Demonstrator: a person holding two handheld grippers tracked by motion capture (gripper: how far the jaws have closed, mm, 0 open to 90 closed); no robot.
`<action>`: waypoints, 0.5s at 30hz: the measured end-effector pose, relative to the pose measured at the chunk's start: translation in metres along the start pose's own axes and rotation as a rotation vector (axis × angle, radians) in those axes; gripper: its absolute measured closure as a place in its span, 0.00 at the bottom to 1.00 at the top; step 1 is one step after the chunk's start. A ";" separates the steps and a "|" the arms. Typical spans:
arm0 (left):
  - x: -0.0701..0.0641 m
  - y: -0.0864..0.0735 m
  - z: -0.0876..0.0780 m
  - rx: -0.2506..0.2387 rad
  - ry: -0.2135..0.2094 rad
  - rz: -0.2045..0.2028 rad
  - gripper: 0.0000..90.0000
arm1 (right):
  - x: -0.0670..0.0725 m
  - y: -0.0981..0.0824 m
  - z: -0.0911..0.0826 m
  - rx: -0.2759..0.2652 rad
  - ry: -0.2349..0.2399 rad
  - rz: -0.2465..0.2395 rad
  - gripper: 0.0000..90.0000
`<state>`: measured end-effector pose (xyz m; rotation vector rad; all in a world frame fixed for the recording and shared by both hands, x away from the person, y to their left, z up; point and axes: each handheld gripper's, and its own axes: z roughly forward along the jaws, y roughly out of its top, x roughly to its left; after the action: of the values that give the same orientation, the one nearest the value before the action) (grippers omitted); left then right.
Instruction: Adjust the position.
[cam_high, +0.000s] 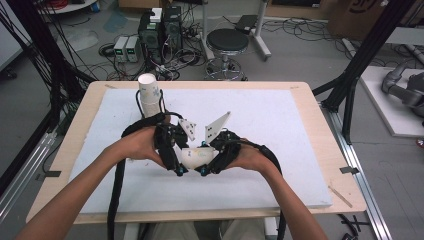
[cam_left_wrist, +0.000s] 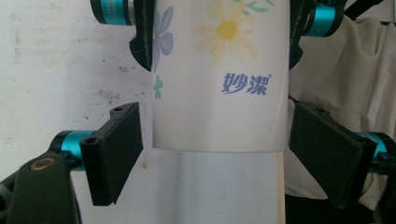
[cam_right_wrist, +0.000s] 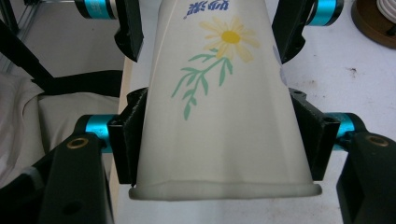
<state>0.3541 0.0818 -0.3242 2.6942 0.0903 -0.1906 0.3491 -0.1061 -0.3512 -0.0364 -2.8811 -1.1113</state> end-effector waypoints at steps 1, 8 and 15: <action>0.000 -0.001 0.001 -0.001 -0.002 -0.003 0.20 | 0.000 0.000 0.000 0.000 0.001 0.000 0.35; 0.000 -0.003 0.004 -0.012 -0.026 0.014 0.25 | 0.000 0.000 0.002 0.006 0.007 0.003 0.35; 0.000 -0.003 0.003 -0.014 -0.028 0.009 0.29 | -0.001 0.001 0.004 0.010 0.007 0.001 0.35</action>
<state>0.3538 0.0833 -0.3281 2.6764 0.0708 -0.2246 0.3498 -0.1028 -0.3537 -0.0331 -2.8799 -1.0945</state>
